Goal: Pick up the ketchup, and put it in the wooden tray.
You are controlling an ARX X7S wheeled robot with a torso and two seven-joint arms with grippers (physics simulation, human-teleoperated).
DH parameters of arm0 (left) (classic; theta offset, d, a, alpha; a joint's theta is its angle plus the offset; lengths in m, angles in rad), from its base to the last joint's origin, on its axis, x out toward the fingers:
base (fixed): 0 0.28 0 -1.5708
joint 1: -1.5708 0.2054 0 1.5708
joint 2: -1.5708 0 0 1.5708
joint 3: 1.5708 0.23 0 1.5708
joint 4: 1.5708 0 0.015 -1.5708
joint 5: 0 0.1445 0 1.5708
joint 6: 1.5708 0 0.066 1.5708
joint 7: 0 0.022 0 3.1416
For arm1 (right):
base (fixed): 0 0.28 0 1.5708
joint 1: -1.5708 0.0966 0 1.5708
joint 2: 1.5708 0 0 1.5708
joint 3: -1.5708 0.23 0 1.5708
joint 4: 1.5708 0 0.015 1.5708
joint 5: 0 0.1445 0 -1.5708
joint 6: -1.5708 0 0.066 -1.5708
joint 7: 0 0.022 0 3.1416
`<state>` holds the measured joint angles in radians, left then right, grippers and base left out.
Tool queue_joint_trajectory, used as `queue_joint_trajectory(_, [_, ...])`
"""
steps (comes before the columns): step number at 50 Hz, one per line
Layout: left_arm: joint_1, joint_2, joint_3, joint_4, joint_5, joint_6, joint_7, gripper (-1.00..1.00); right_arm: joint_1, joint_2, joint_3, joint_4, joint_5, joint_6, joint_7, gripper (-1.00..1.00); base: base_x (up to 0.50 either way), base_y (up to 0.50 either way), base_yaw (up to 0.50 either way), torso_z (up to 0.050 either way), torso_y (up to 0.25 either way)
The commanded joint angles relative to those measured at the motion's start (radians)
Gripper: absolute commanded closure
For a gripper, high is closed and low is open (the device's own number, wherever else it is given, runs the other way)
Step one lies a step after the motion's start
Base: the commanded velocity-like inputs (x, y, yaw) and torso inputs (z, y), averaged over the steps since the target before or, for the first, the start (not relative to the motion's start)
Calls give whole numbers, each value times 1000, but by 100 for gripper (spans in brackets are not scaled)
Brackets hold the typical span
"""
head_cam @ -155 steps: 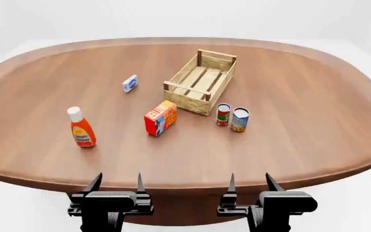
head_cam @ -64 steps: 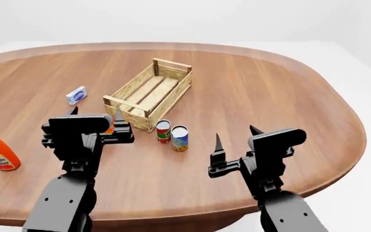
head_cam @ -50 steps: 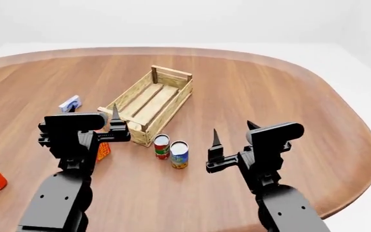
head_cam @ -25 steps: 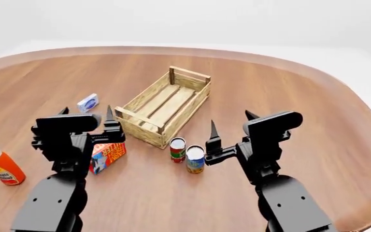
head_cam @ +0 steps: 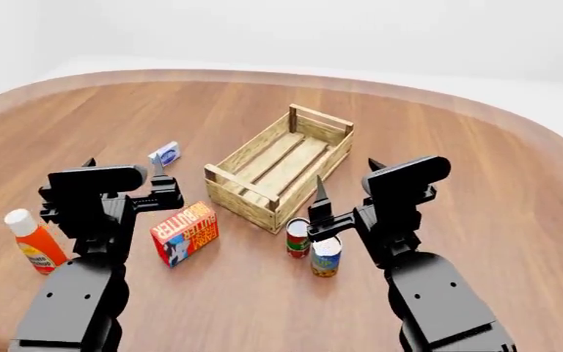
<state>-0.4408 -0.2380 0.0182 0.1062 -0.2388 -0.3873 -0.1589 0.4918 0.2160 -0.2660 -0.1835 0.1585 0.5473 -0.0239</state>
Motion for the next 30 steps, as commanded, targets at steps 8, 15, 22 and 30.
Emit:
queue_joint_trajectory(8, [-73,13,39,-65,16,-1,-9,-100,3,6,9,-40,11,57,28,-100,215,34,0,0,0])
queue_joint_trajectory(15, [-84,9,34,-90,17,11,-14,-100,4,7,4,-42,15,58,28,-100,234,37,0,0,2])
queue_joint_trajectory(22, [-83,7,31,-107,16,21,-17,-100,9,6,-3,-35,16,57,29,-100,234,37,0,0,0])
queue_joint_trajectory(30, [-81,4,32,-111,14,27,-20,-100,13,4,-10,-26,17,50,32,-100,235,37,0,0,0])
